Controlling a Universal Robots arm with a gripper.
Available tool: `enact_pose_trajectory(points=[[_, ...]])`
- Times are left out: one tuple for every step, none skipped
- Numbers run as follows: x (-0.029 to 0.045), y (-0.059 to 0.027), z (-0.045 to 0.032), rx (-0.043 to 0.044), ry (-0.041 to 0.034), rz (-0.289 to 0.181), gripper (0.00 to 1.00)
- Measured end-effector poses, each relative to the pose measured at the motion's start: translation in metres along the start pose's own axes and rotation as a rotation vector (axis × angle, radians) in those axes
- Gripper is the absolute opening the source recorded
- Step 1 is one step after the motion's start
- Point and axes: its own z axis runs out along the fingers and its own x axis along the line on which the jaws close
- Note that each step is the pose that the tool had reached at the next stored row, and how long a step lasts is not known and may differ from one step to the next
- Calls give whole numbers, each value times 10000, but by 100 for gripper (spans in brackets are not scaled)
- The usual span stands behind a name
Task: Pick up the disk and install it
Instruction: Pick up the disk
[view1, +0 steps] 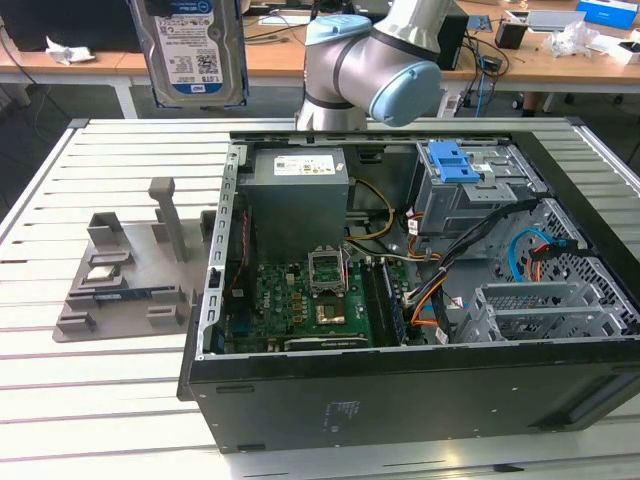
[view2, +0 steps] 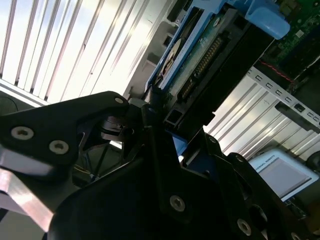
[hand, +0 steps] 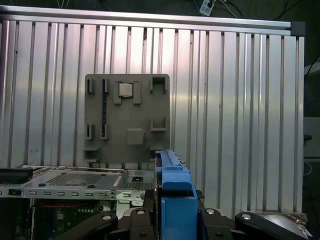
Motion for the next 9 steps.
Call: enact_pose_trajectory(points=[[3,-77,-4,-2,0,-3,36],[5,-126,-6,-2,0,-1,36],[6,-152,-7,-1,-1,-1,36],[9,-176,-8,-3,0,-1,36],[16,-228,-10,-4,0,-3,36],[25,-283,-13,-6,-1,-1,36],[35,-352,-15,-11,-1,-1,36],[39,-390,-18,-15,-1,-2,36],[41,-426,-19,-18,0,-1,36]])
